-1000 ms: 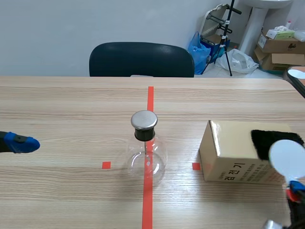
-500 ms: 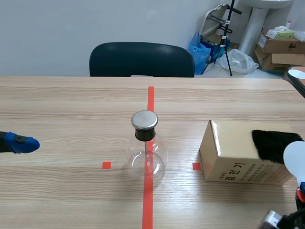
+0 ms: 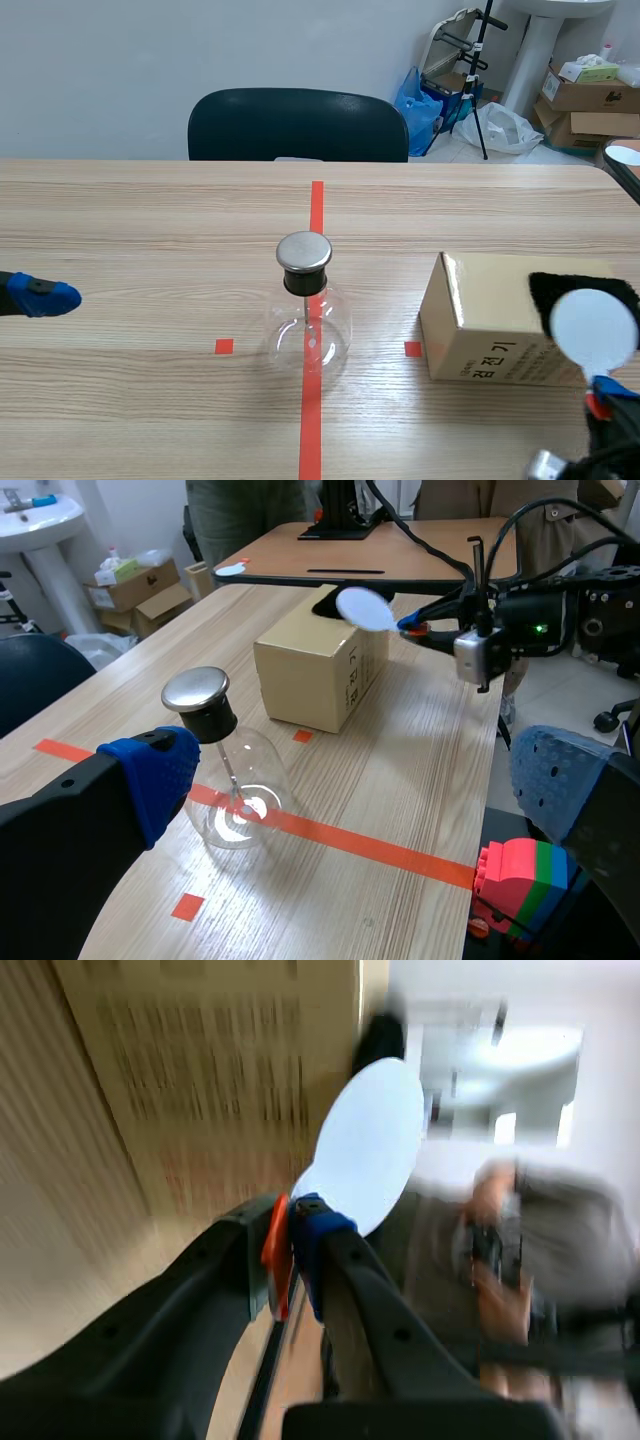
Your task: Do the electroscope experiment
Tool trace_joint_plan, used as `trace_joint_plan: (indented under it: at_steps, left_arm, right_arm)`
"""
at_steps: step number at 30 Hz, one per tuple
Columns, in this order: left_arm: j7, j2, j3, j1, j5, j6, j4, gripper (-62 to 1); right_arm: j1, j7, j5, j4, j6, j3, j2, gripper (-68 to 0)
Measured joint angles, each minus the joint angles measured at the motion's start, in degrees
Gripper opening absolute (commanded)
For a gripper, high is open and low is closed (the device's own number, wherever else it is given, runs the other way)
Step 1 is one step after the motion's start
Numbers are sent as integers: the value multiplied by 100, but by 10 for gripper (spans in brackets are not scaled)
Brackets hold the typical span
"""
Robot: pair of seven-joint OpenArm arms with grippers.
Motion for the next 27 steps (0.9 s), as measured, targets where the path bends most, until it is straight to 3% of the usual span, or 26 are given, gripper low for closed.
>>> trace_joint_plan:
  at_steps: [1, 4, 5, 9, 10, 13, 14, 17, 18, 19, 21, 22, 23, 26, 27]
  left_arm:
    - [0, 0, 0, 0, 0, 0, 0, 14]
    - [0, 0, 0, 0, 0, 0, 0, 14]
    - [0, 0, 0, 0, 0, 0, 0, 14]
    - [-2, 0, 0, 0, 0, 0, 0, 14]
    - [-2, 0, 0, 0, 0, 0, 0, 14]
    - [-2, 0, 0, 0, 0, 0, 0, 14]
    - [-2, 0, 0, 0, 0, 0, 0, 14]
    - [0, 0, 0, 0, 0, 0, 0, 14]
    - [0, 0, 0, 0, 0, 0, 0, 14]
    - [0, 0, 0, 0, 0, 0, 0, 14]
    - [-2, 2, 0, -2, 0, 0, 0, 14]
    - [-2, 2, 0, 0, 0, 0, 0, 14]
    - [-2, 2, 0, 0, 0, 0, 0, 14]
    - [-2, 0, 0, 0, 0, 0, 0, 14]
    - [0, 0, 0, 0, 0, 0, 0, 14]
  right_arm:
    - [-9, 37, 2, 0, 4, 44, 15, -665]
    - [-11, 1429, -87, 0, 17, 138, 120, -665]
    - [-9, 1506, -114, 0, 15, 125, 125, -665]
    - [-11, -219, -92, 2, -22, -7, -20, -665]
    - [-11, -68, -44, 2, 0, 39, 0, -665]
    - [-11, 1462, -179, 4, 0, 140, 127, -665]
    - [-9, 1438, -236, 4, -44, 116, 114, -665]
    - [-9, -109, -192, 4, -22, -24, -52, -665]
    - [-9, -334, -146, 4, -22, 2, -52, -665]
    - [-9, -107, -125, 4, -20, 55, -33, -665]
    - [-11, 1169, -219, 4, -28, 146, 76, -665]
    - [-9, 1445, -249, 4, -24, 133, 103, -665]
    - [-7, 1272, -260, 9, -63, 72, 83, -665]
    - [-9, -407, -155, 20, 26, -28, -70, -665]
    - [-9, -450, -105, 22, 175, 20, -61, -665]
